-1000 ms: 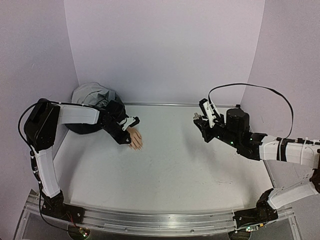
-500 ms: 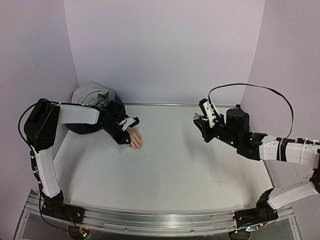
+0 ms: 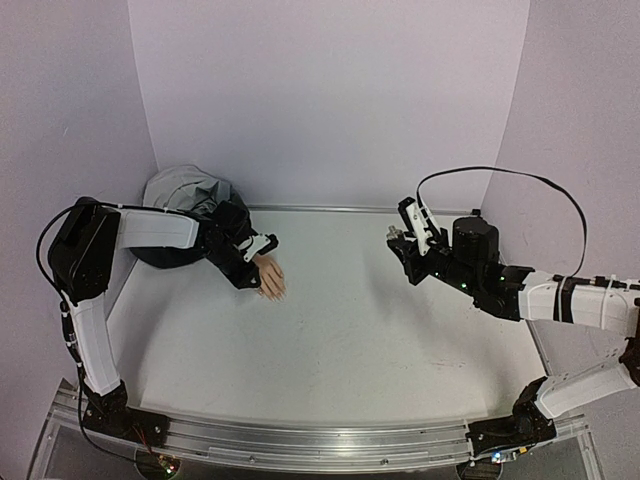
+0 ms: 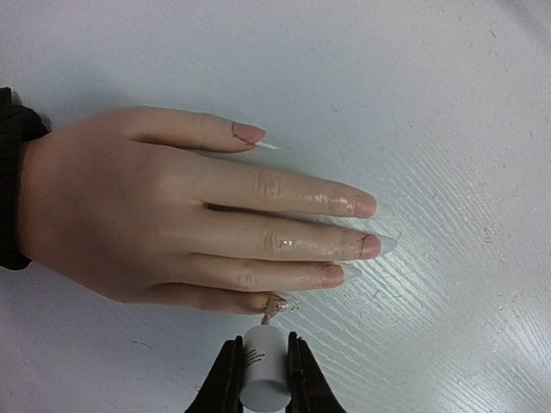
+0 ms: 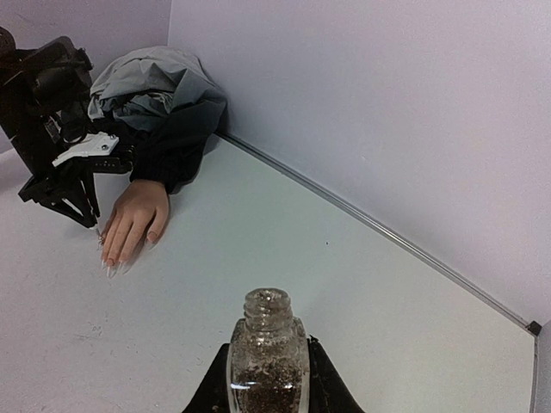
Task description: Paint the nails
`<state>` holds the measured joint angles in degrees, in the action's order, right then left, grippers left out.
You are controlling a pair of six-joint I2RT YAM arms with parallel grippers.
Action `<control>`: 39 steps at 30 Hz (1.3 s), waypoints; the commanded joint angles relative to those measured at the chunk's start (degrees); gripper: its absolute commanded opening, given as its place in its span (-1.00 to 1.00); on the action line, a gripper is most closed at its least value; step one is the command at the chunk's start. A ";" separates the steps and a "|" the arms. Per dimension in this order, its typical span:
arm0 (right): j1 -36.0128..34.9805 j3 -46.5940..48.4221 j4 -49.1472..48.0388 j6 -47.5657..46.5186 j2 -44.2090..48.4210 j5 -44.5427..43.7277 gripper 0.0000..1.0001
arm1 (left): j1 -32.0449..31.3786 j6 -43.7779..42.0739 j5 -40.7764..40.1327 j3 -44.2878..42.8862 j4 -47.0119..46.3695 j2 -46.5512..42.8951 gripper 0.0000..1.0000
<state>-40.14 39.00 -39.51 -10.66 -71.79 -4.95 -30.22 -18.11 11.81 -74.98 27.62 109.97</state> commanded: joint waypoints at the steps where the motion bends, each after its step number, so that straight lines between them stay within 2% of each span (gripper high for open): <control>1: 0.03 0.47 -4.39 0.46 0.43 0.38 -1.00 | -0.02 -0.63 0.81 -0.50 0.59 -1.23 -1.00; 9: -0.01 0.40 -4.45 0.55 0.60 0.30 -1.00 | -0.29 -0.57 3.42 0.12 -0.21 -2.07 -1.00; 24: 0.06 0.36 -4.45 0.64 0.52 0.47 -1.00 | -0.37 0.19 -0.90 0.75 -0.19 -1.98 -1.00; 39: -0.02 0.37 -4.46 0.64 0.25 0.56 -1.00 | -0.37 0.23 1.21 -0.43 -0.80 -1.60 -1.00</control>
<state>-40.14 38.98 -39.51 -10.63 -71.79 -4.93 -30.44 -18.04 11.84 -74.22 27.55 109.91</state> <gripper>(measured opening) 0.212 0.146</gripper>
